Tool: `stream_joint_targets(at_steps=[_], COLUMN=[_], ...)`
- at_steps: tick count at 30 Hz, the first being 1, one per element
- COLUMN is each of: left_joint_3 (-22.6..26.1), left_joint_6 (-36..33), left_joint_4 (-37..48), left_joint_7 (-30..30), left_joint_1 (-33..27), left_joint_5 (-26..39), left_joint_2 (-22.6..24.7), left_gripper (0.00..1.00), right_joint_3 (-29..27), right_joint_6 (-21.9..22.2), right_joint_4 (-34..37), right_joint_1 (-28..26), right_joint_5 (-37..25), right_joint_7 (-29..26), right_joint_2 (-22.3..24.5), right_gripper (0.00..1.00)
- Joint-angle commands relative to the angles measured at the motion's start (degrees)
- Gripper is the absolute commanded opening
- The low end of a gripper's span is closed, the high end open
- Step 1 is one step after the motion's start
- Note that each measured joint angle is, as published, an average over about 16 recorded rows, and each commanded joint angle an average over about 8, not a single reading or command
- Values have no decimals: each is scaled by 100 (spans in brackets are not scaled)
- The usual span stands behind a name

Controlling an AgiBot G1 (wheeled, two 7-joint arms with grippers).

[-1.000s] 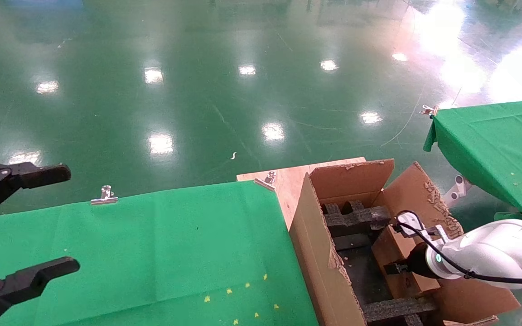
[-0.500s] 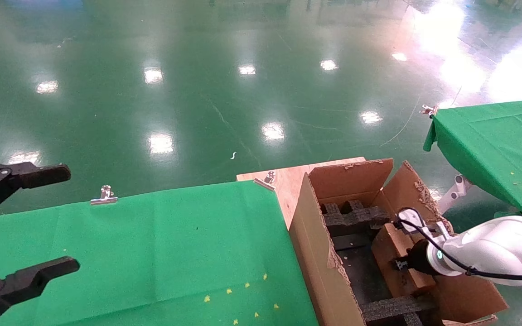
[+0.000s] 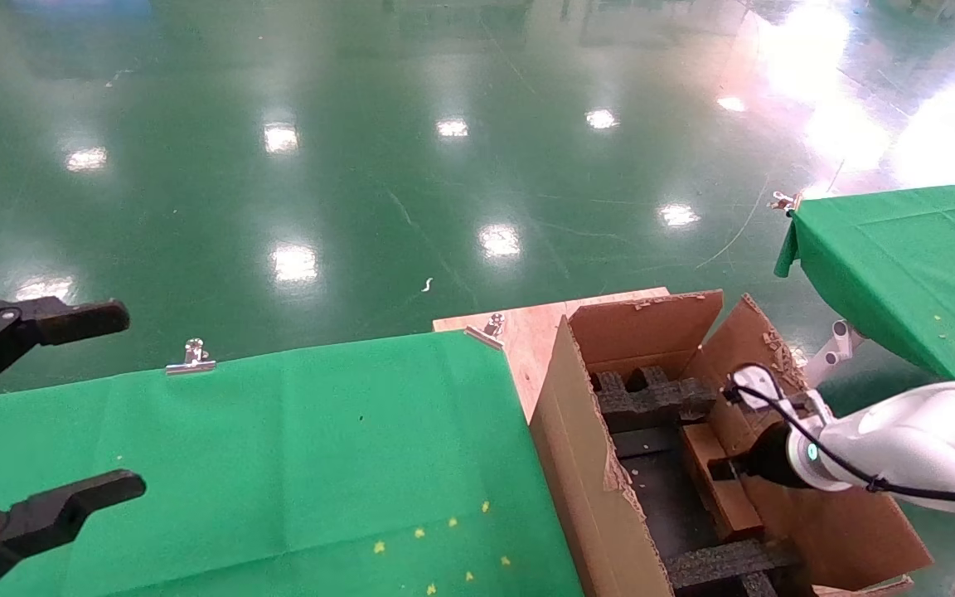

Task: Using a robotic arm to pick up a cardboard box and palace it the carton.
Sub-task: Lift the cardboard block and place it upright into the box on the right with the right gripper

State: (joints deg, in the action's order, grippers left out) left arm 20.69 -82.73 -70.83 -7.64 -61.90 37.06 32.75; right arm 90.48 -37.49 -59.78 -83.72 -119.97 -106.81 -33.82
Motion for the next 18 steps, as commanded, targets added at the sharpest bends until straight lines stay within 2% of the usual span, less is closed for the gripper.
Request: stream_joint_targets(at_steps=[1,11,14,18], left_joint_3=[0,0,0,0], left_joint_6=[0,0,0,0], left_joint_4=[0,0,0,0], left_joint_7=[0,0,0,0], left_joint_1=[0,0,0,0], left_joint_5=[0,0,0,0], left_joint_2=[0,0,0,0], left_gripper=[100,100,100,100], right_joint_3=[-20,-367,-485,-642], right_joint_6=[1,99,85,-29], right_joint_4=[-45,-1262,-1592,-1794], right_joint_1=[-51,-890,-1160,-1517], right_joint_5=[-9,140,372,990], right_joint_7=[3,533,783,1286], right_joint_2=[35,555,649,659], right_gripper=[100,100,100,100])
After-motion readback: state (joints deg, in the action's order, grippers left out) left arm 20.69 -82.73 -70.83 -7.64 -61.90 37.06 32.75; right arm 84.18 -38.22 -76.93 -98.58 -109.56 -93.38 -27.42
